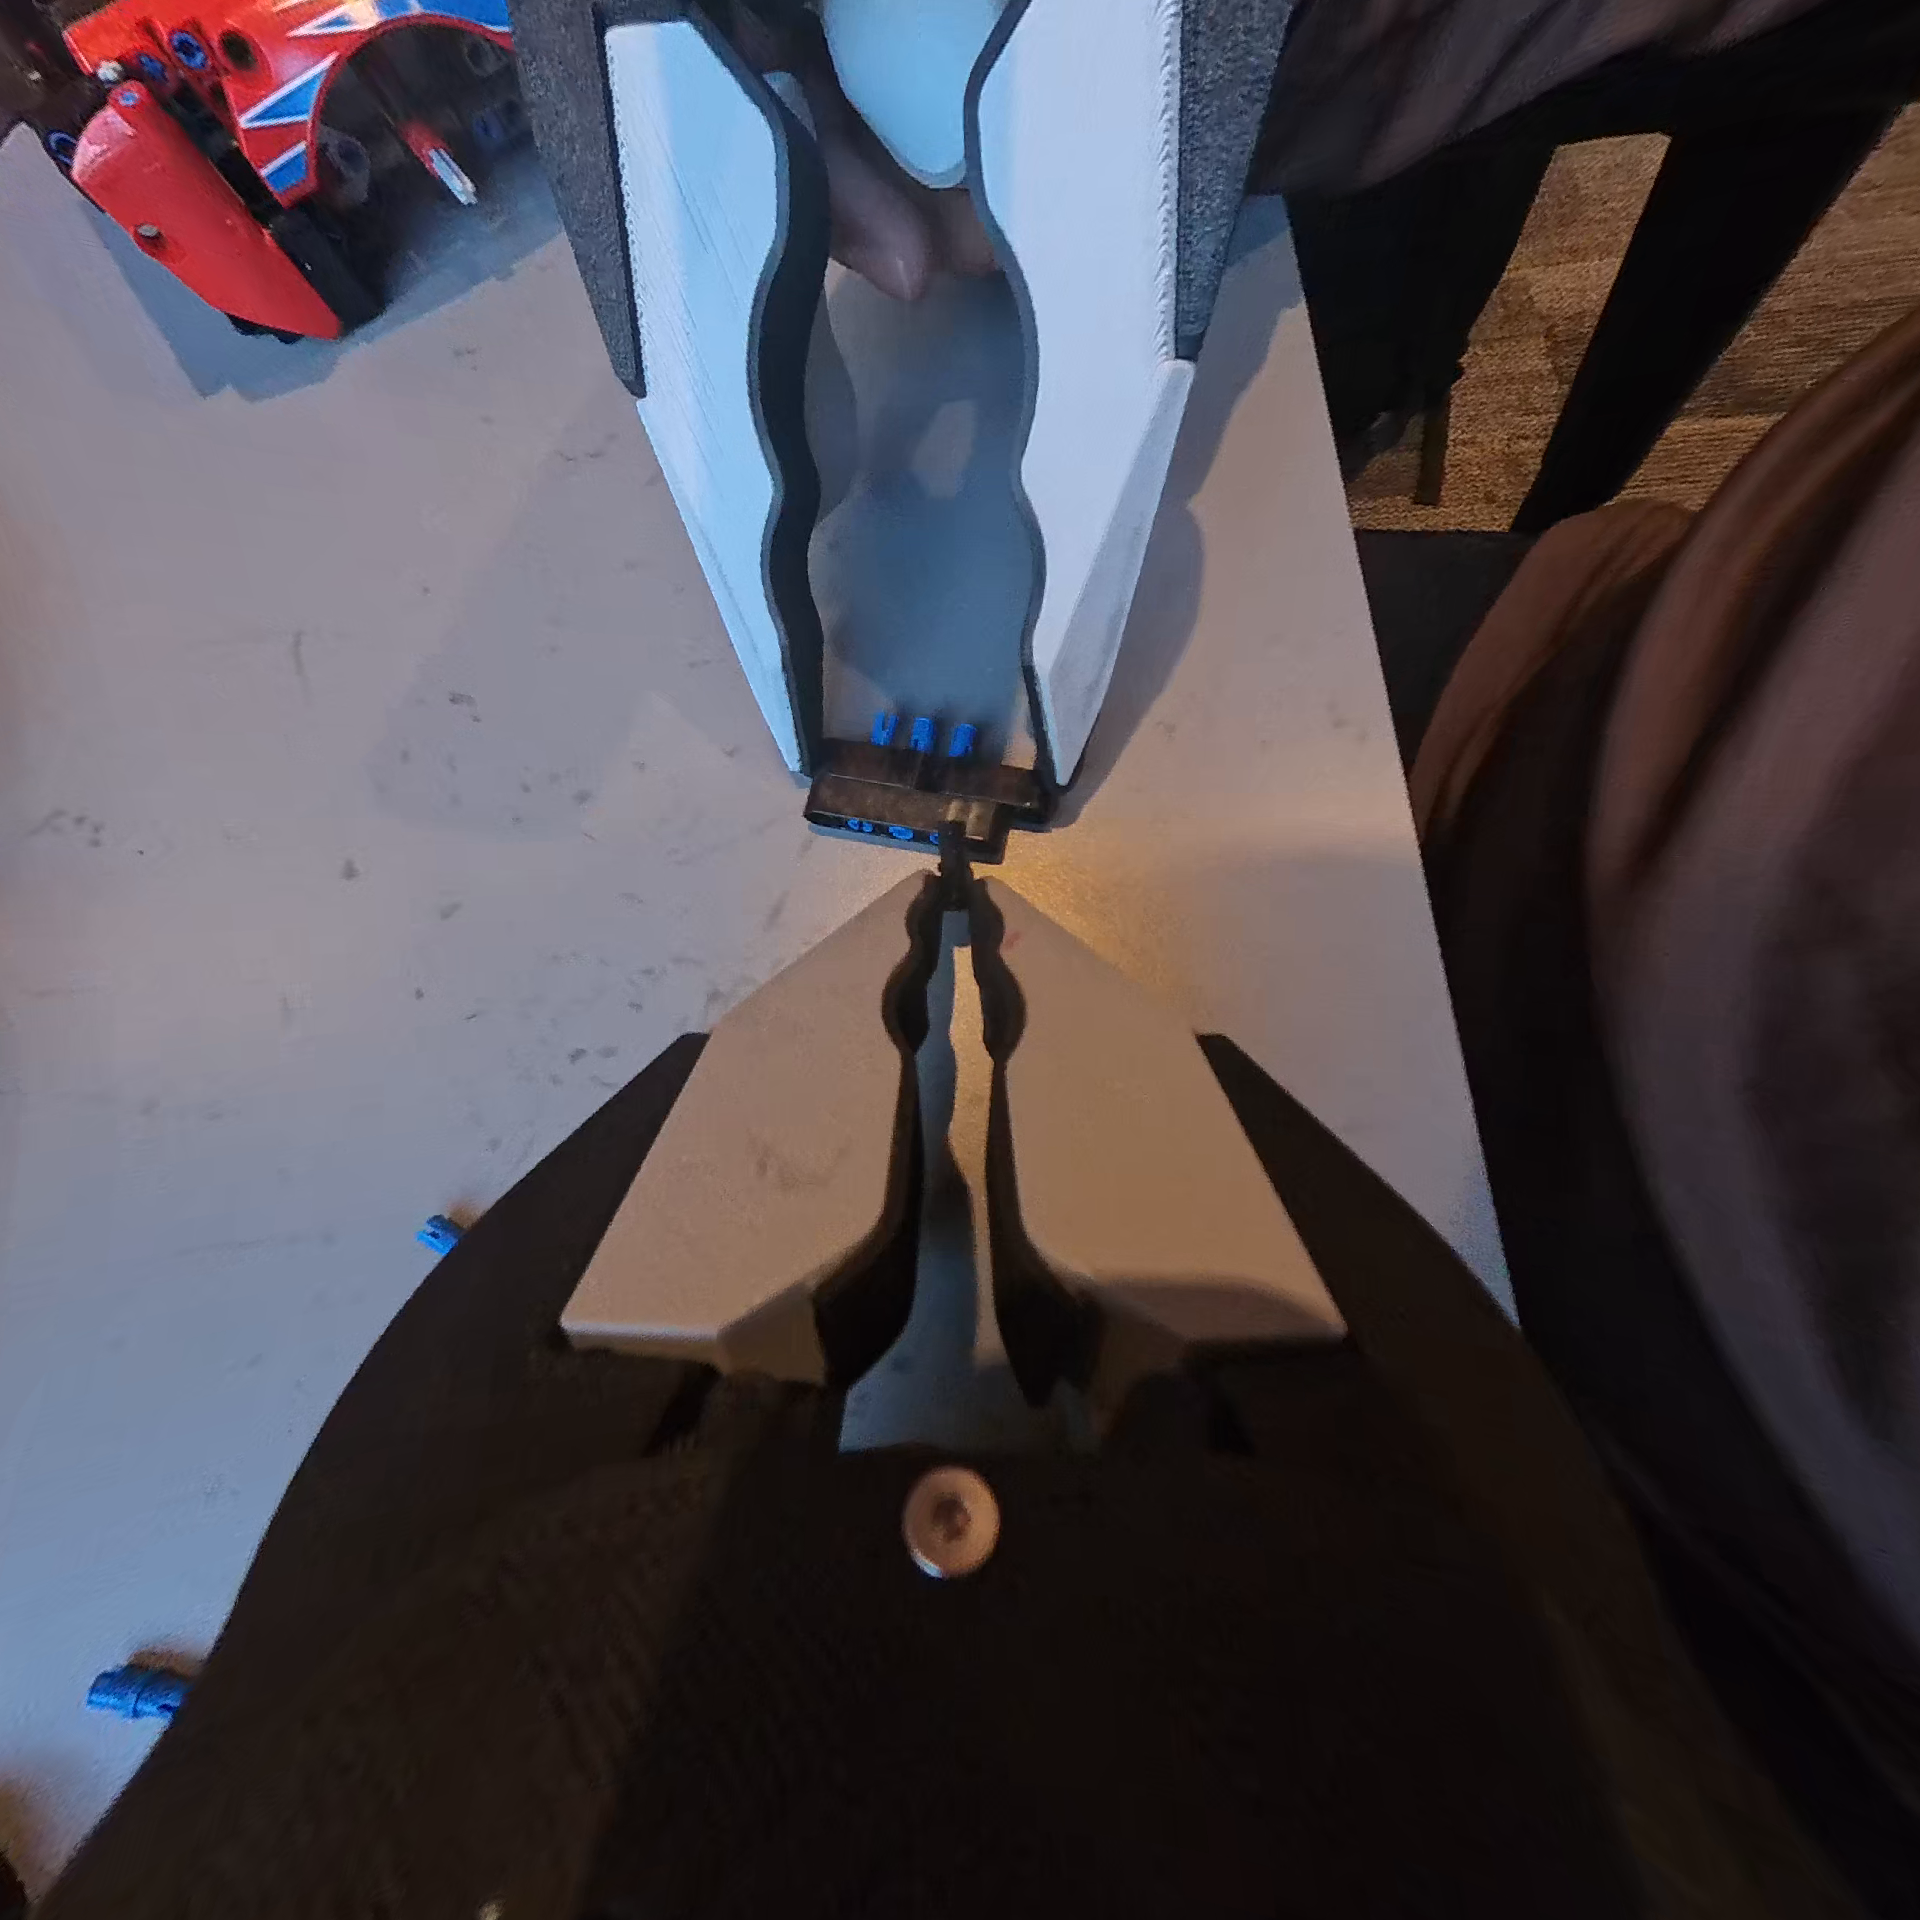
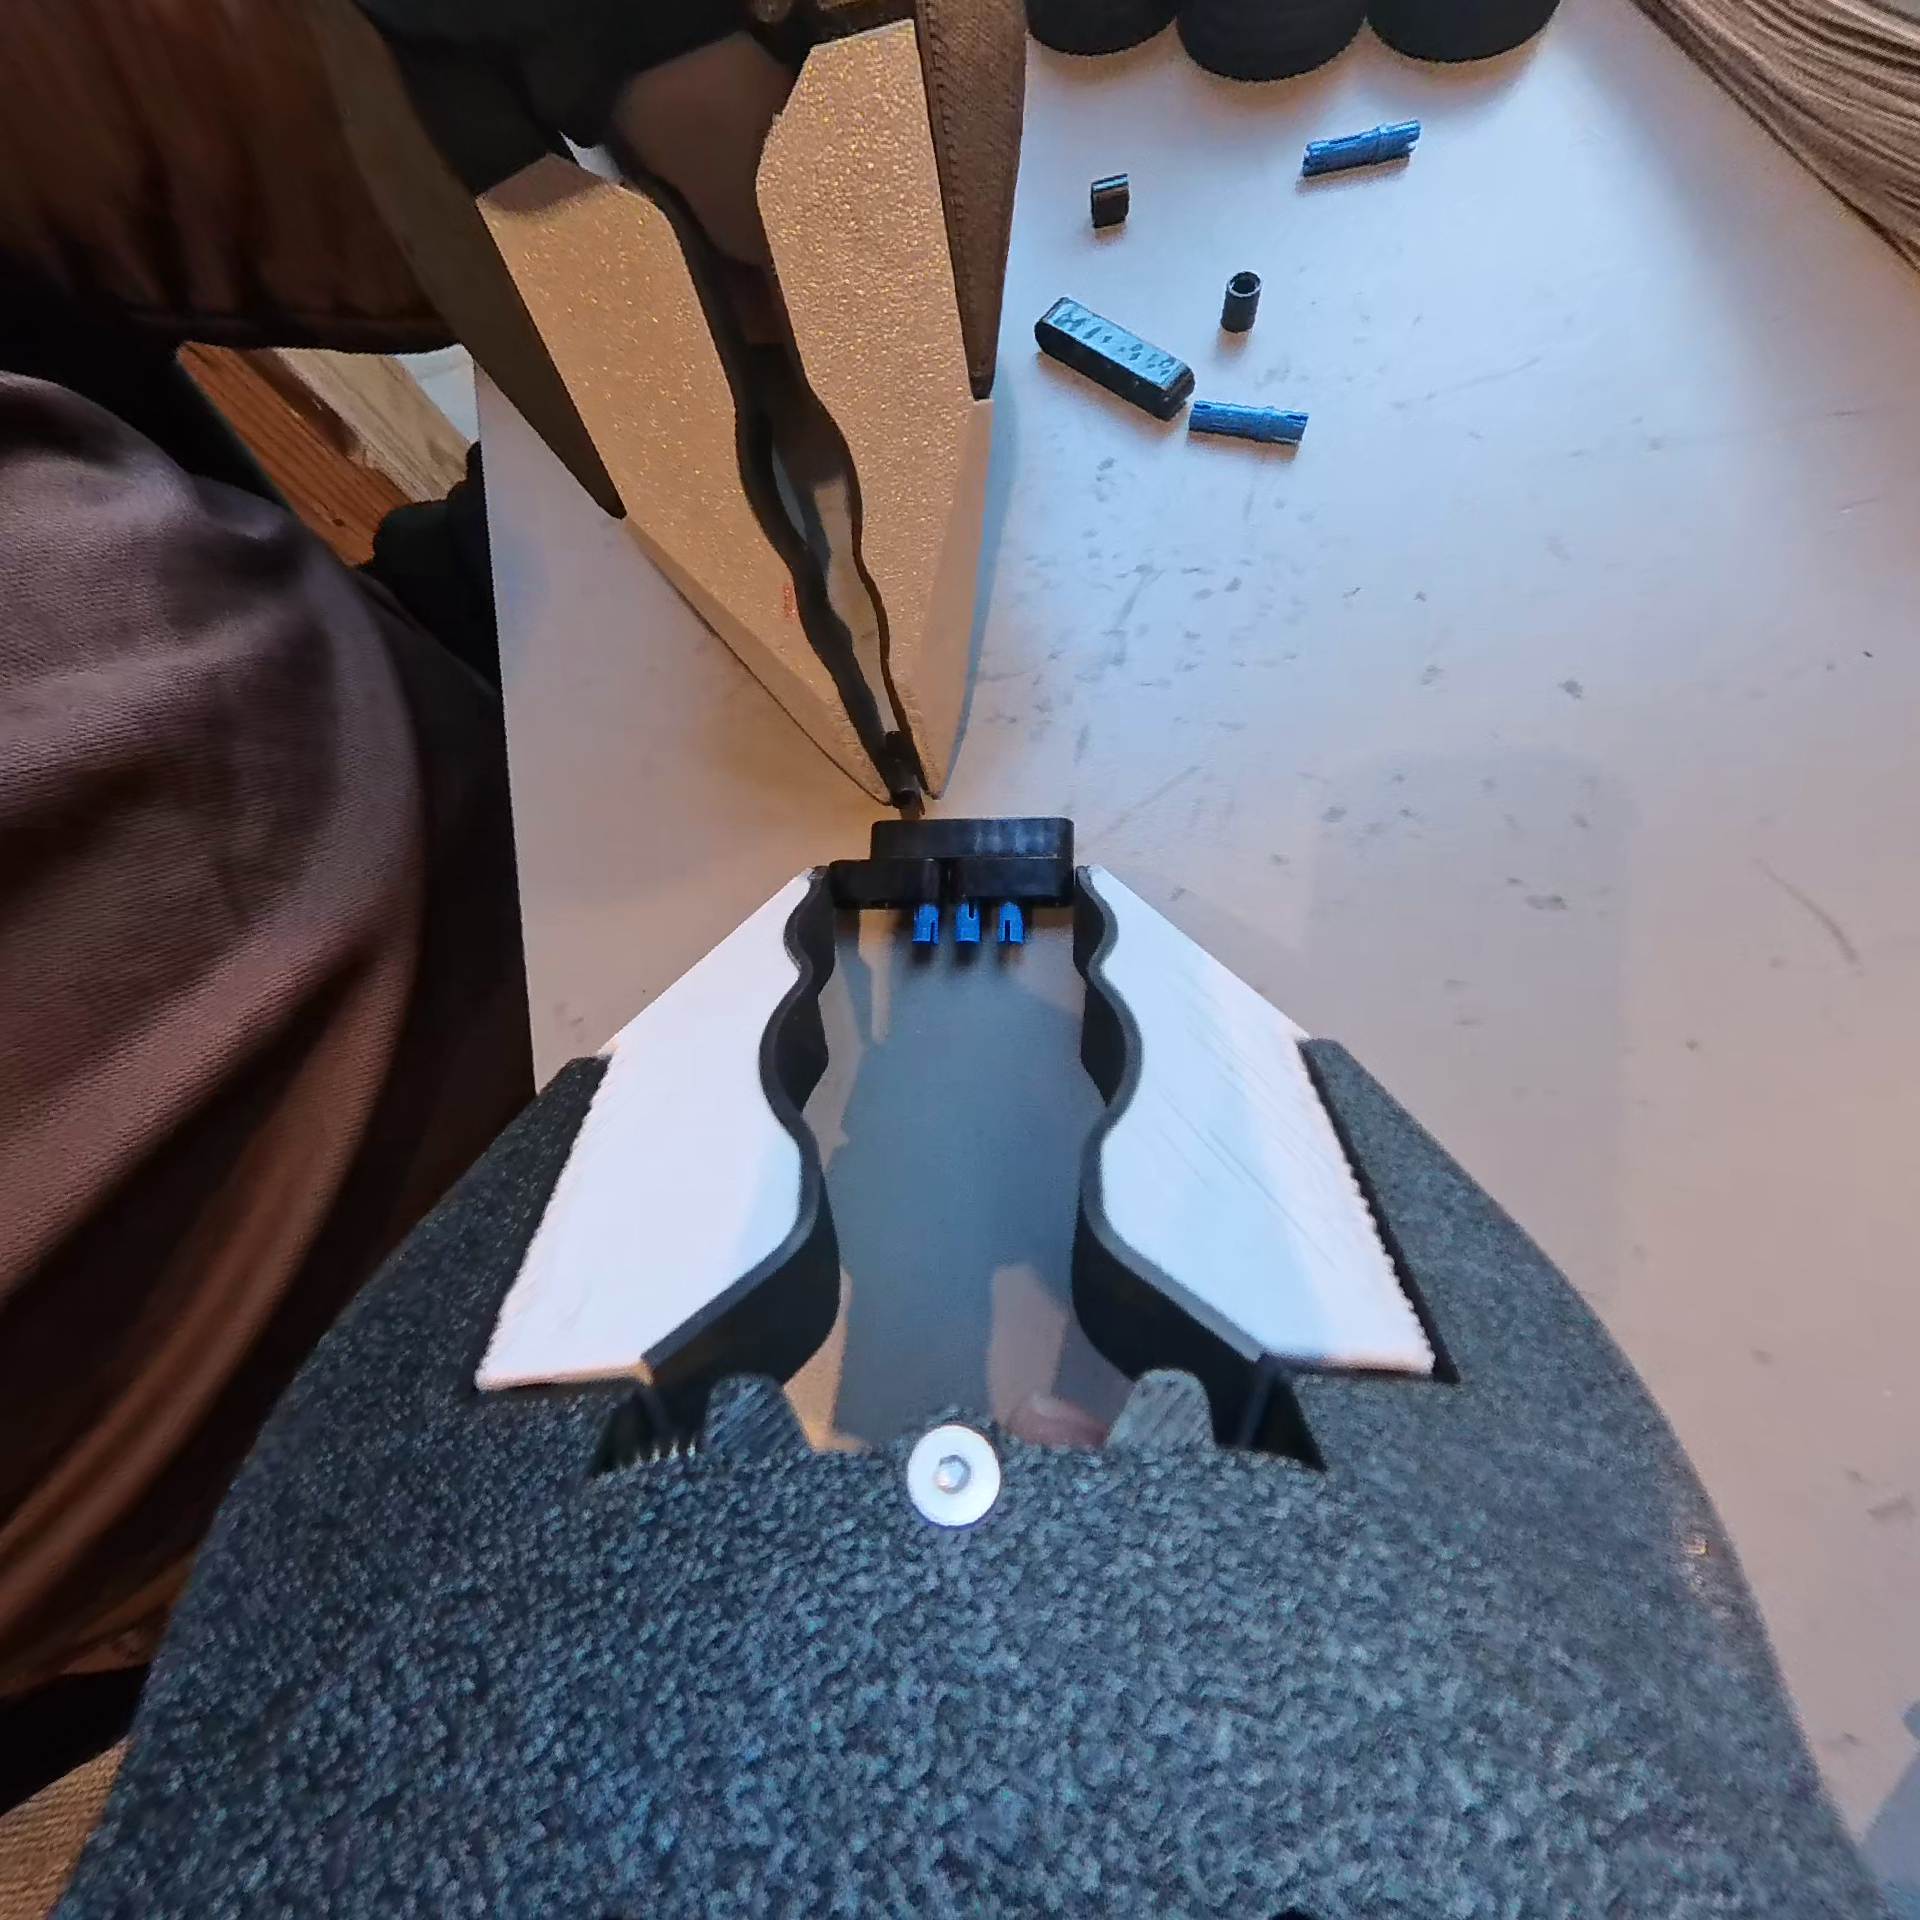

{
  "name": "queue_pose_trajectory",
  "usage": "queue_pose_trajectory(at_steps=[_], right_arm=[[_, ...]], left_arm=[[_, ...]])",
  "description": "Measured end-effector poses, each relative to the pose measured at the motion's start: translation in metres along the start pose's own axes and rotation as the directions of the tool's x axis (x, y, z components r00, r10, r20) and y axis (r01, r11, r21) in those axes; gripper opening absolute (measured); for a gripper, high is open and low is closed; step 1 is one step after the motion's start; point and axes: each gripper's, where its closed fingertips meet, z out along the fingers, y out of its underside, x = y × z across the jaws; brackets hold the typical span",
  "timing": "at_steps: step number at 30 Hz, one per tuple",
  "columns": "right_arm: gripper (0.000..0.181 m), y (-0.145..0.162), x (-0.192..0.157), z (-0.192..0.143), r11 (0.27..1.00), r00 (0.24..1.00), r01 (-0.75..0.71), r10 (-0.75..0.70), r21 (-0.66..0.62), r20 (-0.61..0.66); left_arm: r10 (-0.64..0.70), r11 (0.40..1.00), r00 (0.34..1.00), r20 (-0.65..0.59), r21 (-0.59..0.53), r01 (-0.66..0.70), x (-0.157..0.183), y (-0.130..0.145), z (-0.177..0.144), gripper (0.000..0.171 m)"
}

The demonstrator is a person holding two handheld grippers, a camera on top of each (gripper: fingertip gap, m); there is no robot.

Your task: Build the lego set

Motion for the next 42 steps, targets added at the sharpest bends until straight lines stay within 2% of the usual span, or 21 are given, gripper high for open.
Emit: queue_pose_trajectory(at_steps=[27, 32, 38, 42], right_arm=[[0.049, -0.0008, -0.0016, -0.0006, 1.000, 1.000, 0.008, -0.008, 0.009, 0.010], [0.051, -0.0028, -0.0050, -0.0041, 0.999, 0.999, 0.041, -0.041, 0.034, 0.005], [0.053, 0.0013, -0.0031, -0.0013, 1.000, 1.000, 0.031, -0.031, 0.001, -0.001], [0.053, -0.0005, -0.0038, -0.0030, 0.999, 1.000, 0.027, -0.027, 0.017, 0.007]], left_arm=[[-0.019, 1.000, 1.000, -0.001, -0.001, 0.019, -0.0018, 0.0003, 0.0002, 0.002], [-0.078, 0.997, 0.997, -0.004, -0.004, 0.078, -0.0053, 0.0023, -0.0011, 0.002], [-0.130, 0.992, 0.991, -0.031, -0.011, 0.129, -0.0054, 0.0038, -0.0026, 0.002], [-0.159, 0.987, 0.984, -0.084, -0.014, 0.159, -0.0011, 0.0029, -0.0035, 0.011]])
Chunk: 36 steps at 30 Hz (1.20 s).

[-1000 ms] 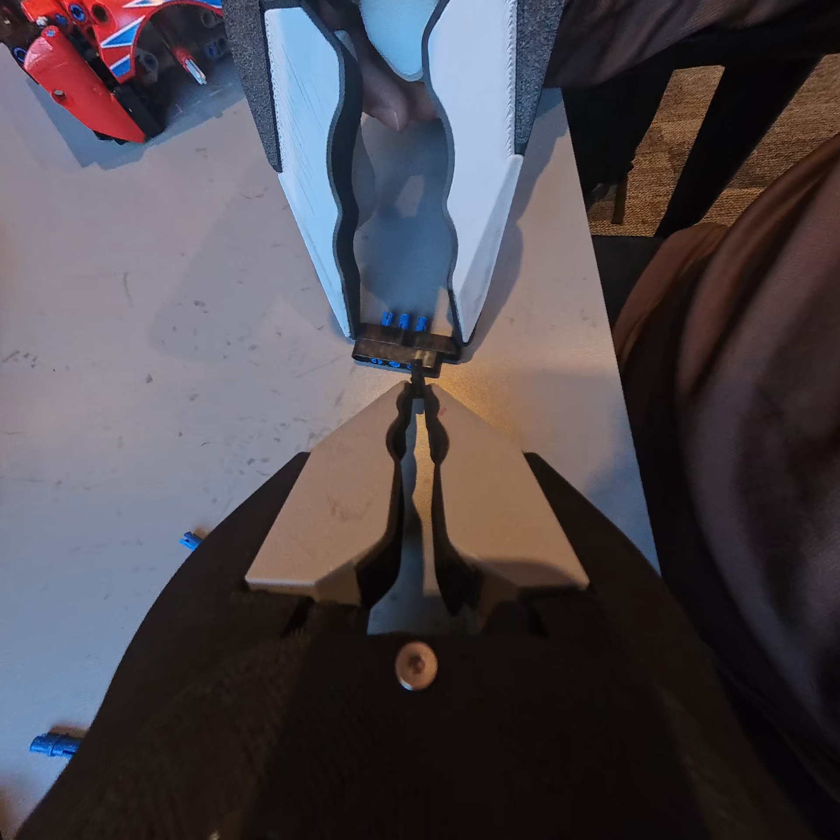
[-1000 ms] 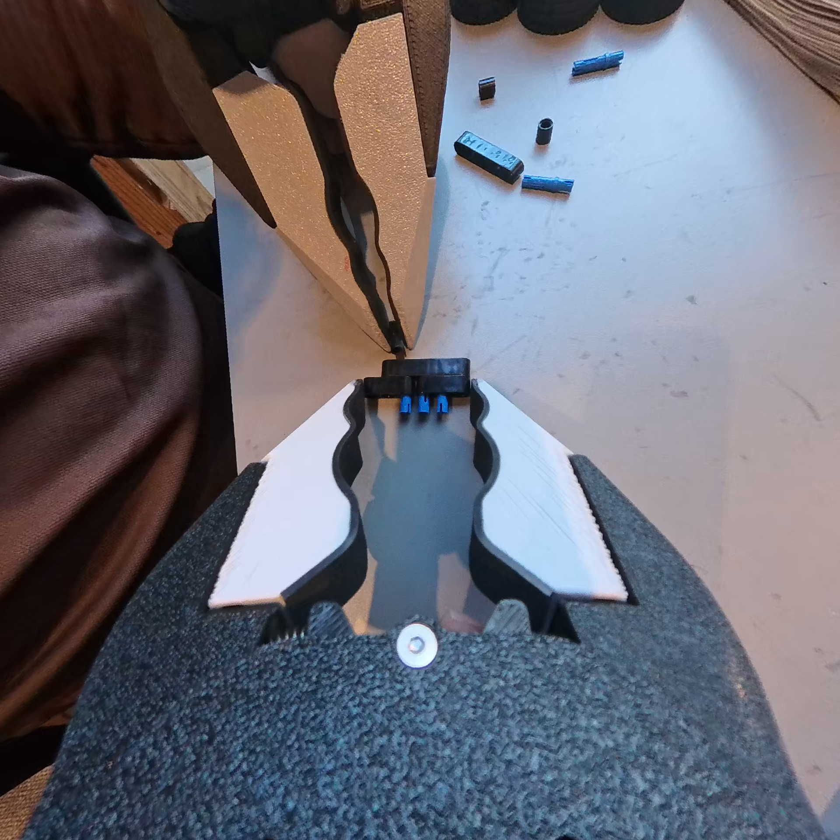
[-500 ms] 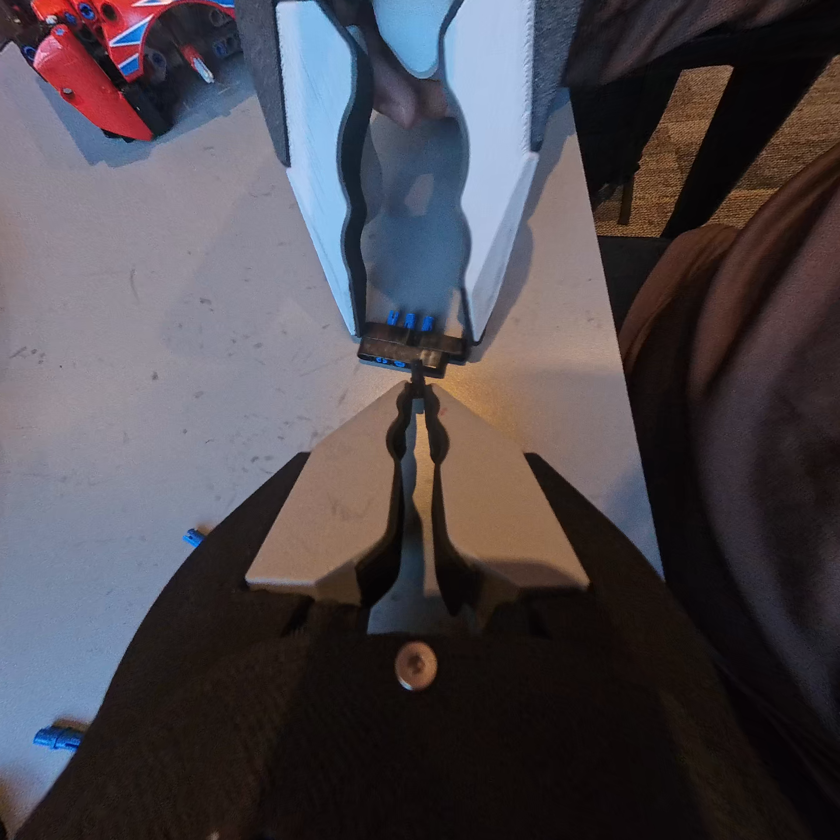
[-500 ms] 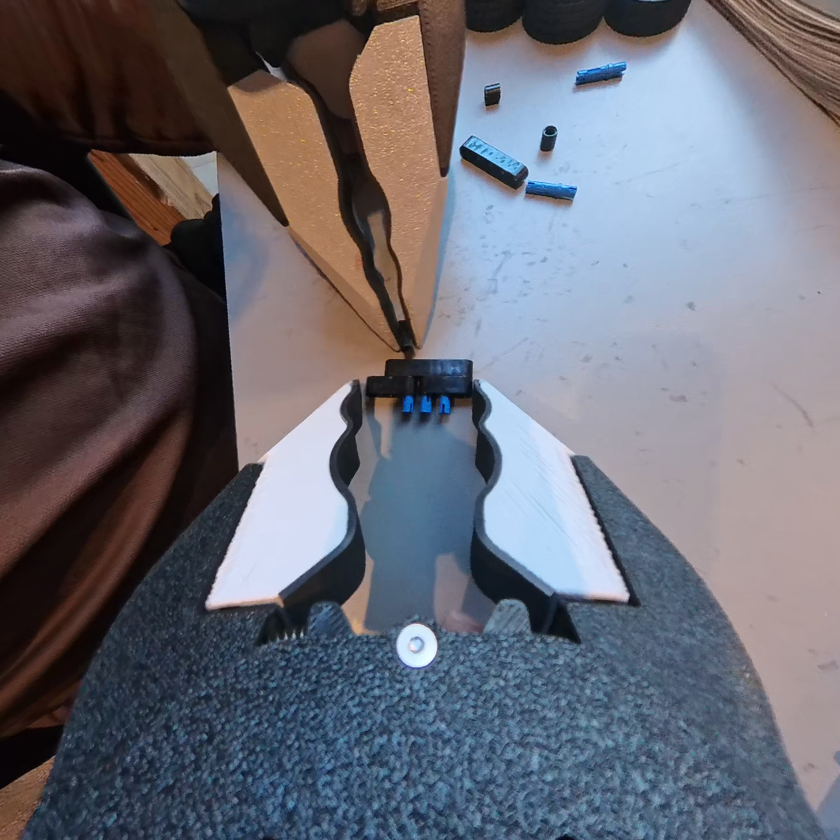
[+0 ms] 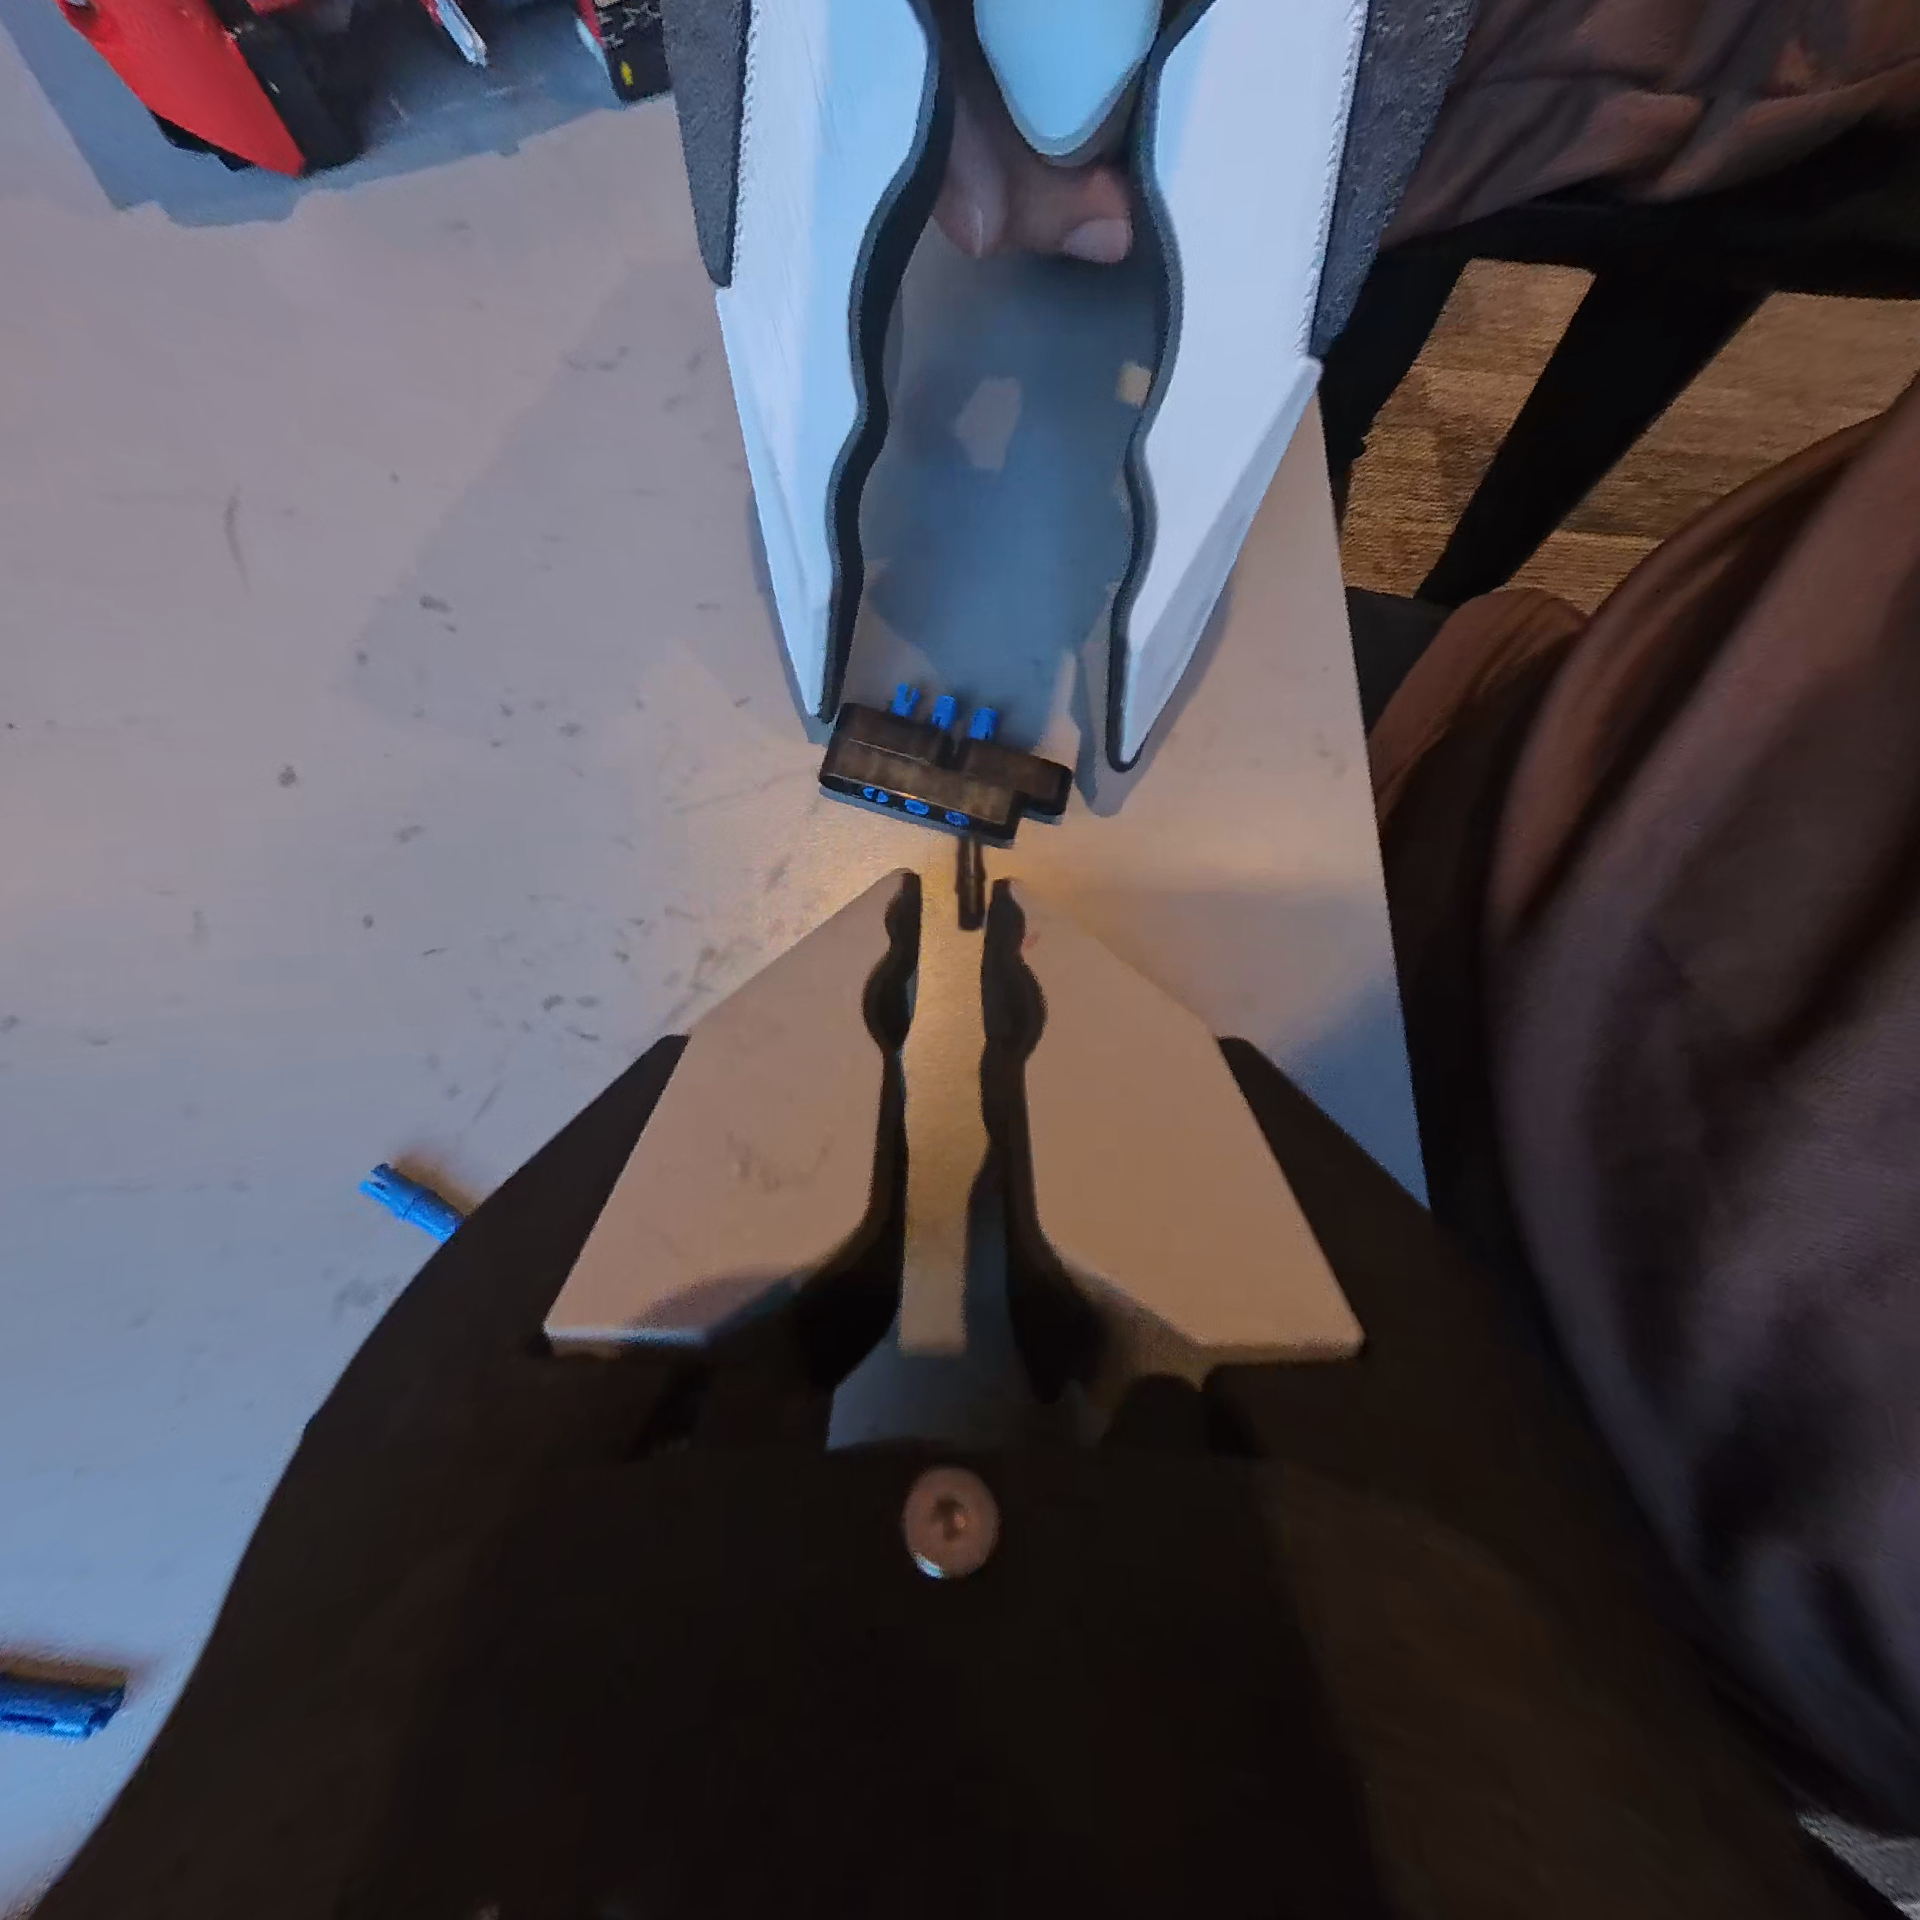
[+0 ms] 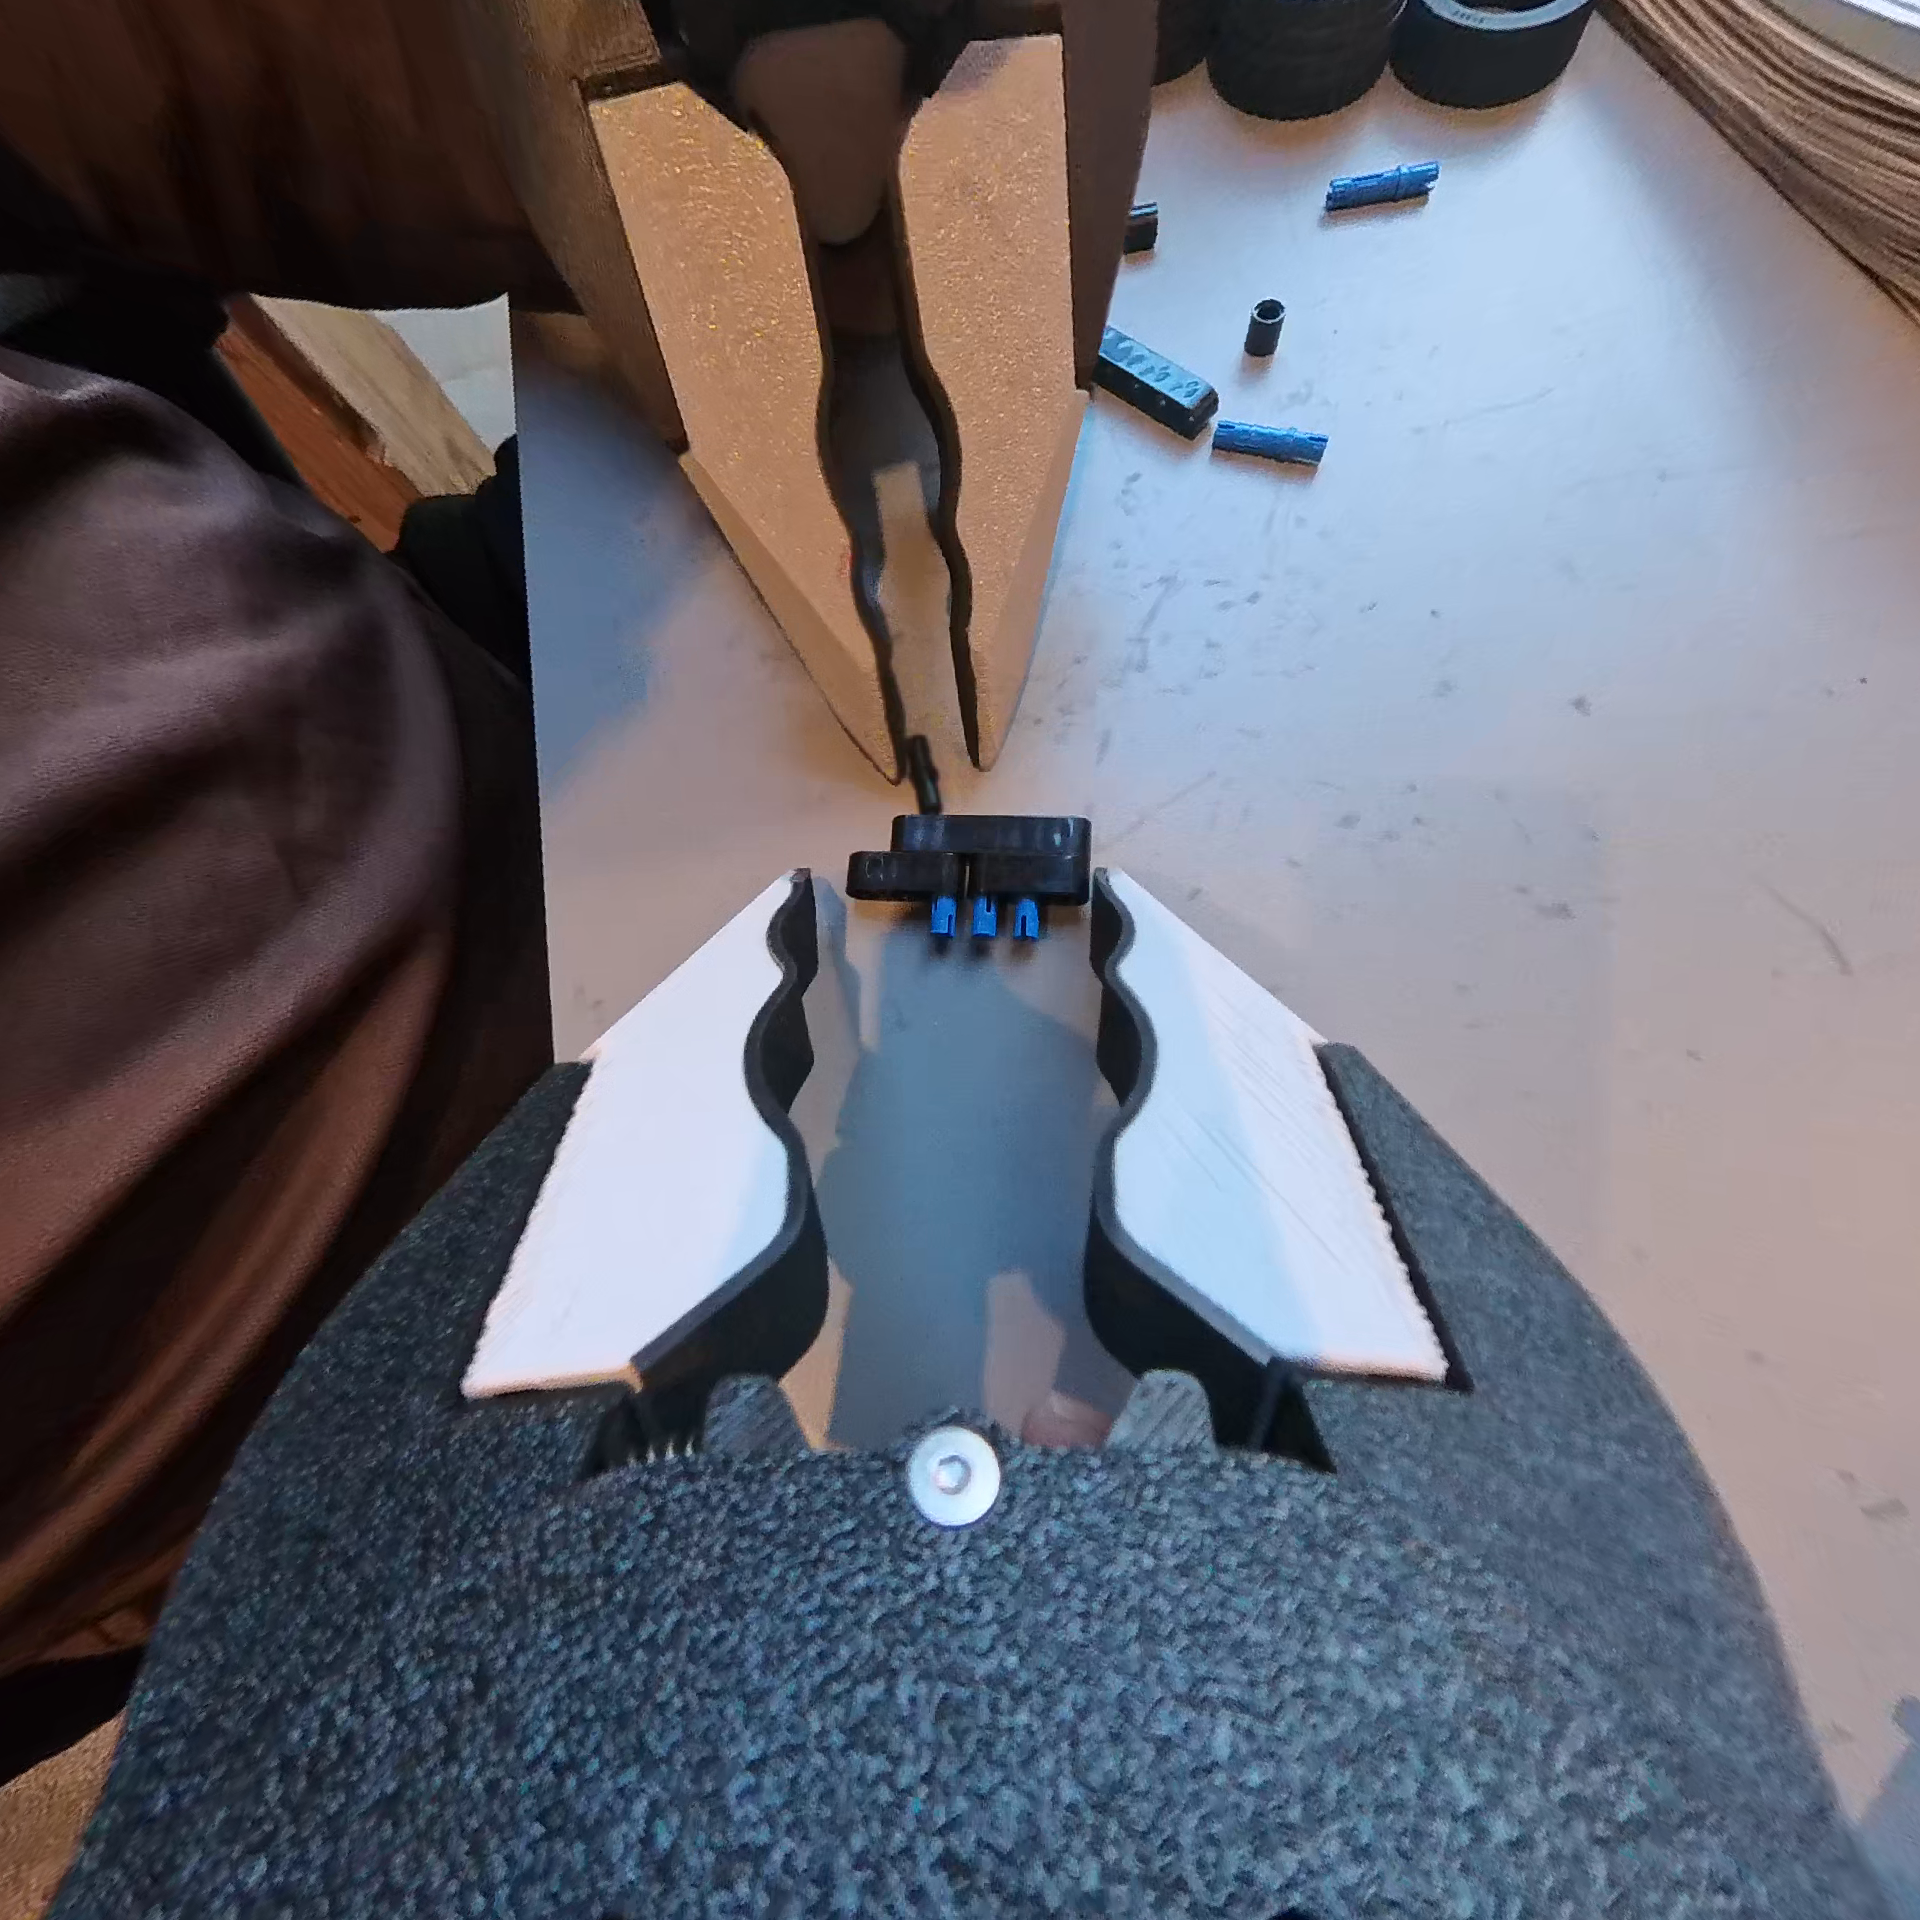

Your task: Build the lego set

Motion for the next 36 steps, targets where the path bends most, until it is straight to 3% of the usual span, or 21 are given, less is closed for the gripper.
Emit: queue_pose_trajectory(at_steps=[8, 11, 23, 36], right_arm=[[0.050, 0.000, 0.001, -0.002, 1.000, 1.000, 0.007, -0.007, 0.008, -0.015], [0.048, 0.001, 0.003, -0.004, 1.000, 1.000, -0.003, 0.003, 0.010, -0.027], [0.039, 0.004, 0.004, -0.008, 1.000, 0.999, -0.018, 0.018, 0.006, 0.042], [0.023, 0.006, 0.014, -0.002, 0.999, 1.000, 0.002, -0.002, -0.035, -0.013]], left_arm=[[-0.023, 1.000, 1.000, -0.009, -0.015, 0.023, 0.003, 0.002, -0.002, 0.013], [0.001, 1.000, 1.000, -0.015, -0.004, -0.001, 0.008, 0.001, 0.002, 0.003], [-0.022, 1.000, 0.999, -0.027, 0.003, 0.022, 0.007, 0.003, -0.001, 0.002], [-0.022, 1.000, 1.000, -0.018, 0.001, 0.022, 0.007, -0.002, 0.004, 0.002]])
